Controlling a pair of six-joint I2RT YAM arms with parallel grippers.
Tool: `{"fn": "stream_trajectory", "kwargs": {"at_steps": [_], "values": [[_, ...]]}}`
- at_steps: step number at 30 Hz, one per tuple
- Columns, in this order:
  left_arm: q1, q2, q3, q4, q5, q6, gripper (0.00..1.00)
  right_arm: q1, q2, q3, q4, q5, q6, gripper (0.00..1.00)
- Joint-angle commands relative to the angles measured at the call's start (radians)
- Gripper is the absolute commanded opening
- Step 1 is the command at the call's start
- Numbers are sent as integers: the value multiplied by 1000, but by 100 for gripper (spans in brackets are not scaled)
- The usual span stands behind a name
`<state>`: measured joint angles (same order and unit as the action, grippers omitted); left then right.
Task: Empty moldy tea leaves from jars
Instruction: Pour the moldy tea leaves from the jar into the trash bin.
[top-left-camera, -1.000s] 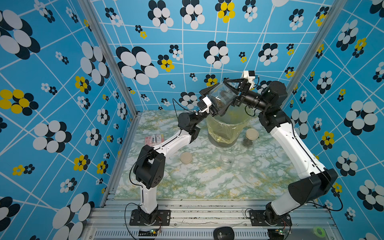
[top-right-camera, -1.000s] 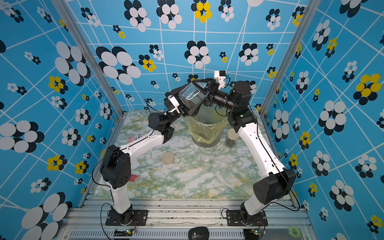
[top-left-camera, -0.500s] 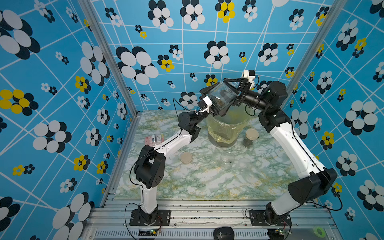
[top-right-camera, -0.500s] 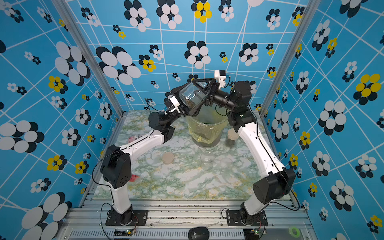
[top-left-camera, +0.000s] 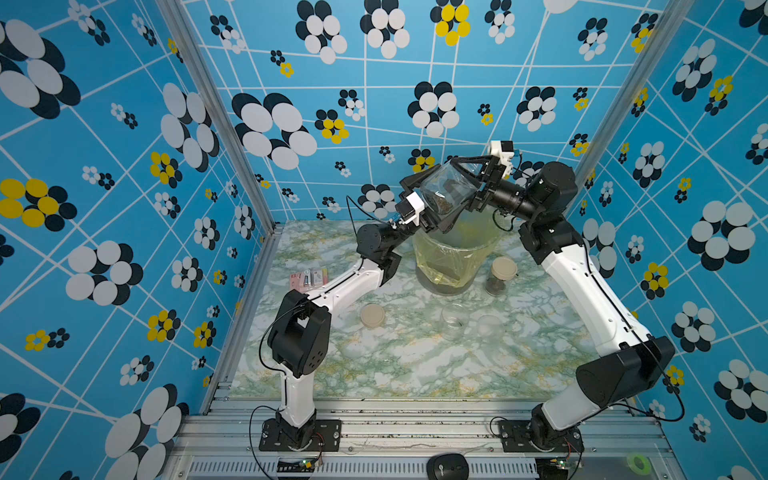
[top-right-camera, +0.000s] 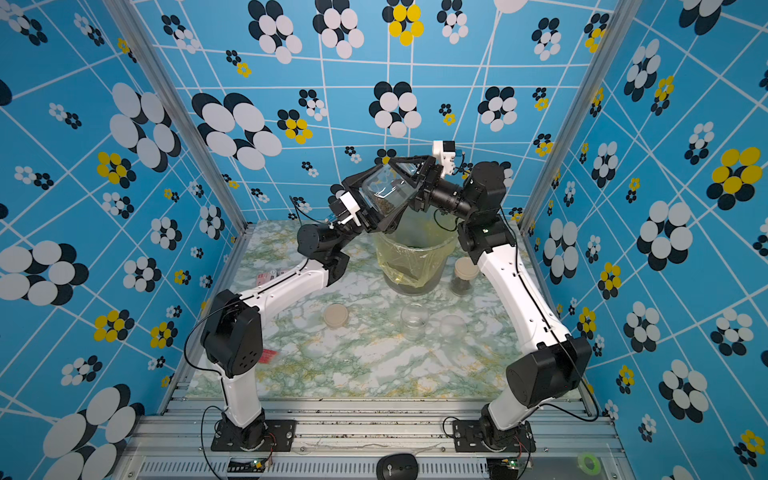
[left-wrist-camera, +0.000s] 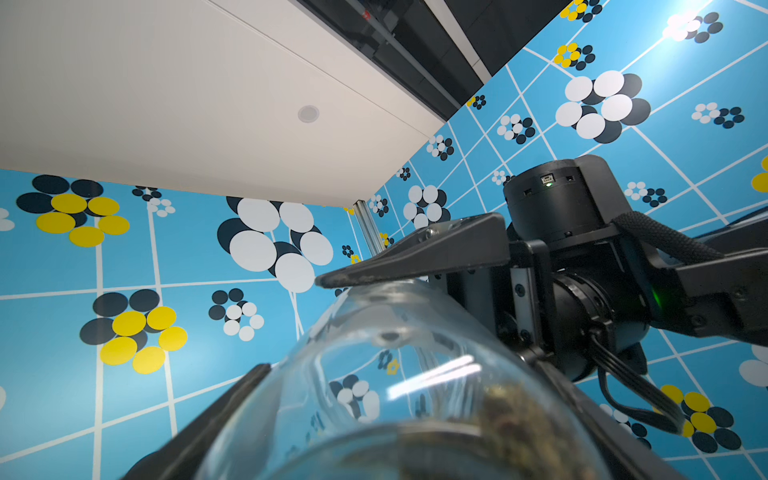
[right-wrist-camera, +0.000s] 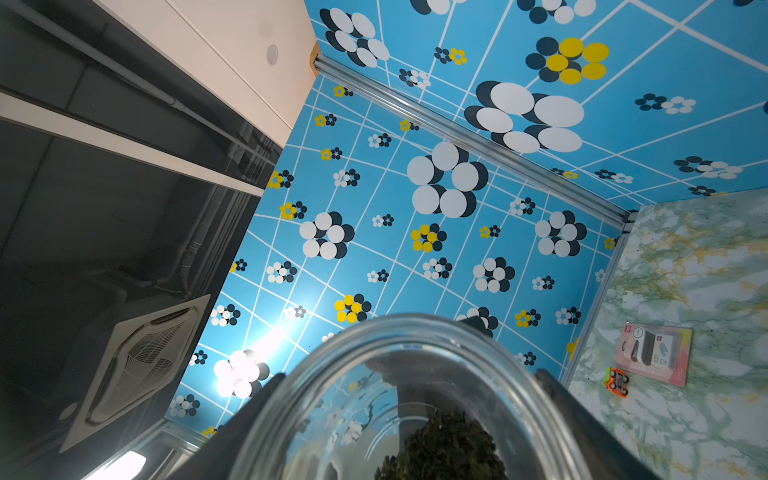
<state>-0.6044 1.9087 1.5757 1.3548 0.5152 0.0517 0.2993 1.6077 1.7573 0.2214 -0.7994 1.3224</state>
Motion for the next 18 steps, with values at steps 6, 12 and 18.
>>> {"fn": "stream_trajectory", "kwargs": {"at_steps": [6,12,18], "values": [[-9,6,53,41,20,-43,98,-4,3,-21,71,-14,14,48],[-16,33,74,41,29,-60,98,-3,-3,-32,76,-15,18,48],[-19,72,120,40,34,-90,95,-3,-11,-43,79,-15,18,48]]}}
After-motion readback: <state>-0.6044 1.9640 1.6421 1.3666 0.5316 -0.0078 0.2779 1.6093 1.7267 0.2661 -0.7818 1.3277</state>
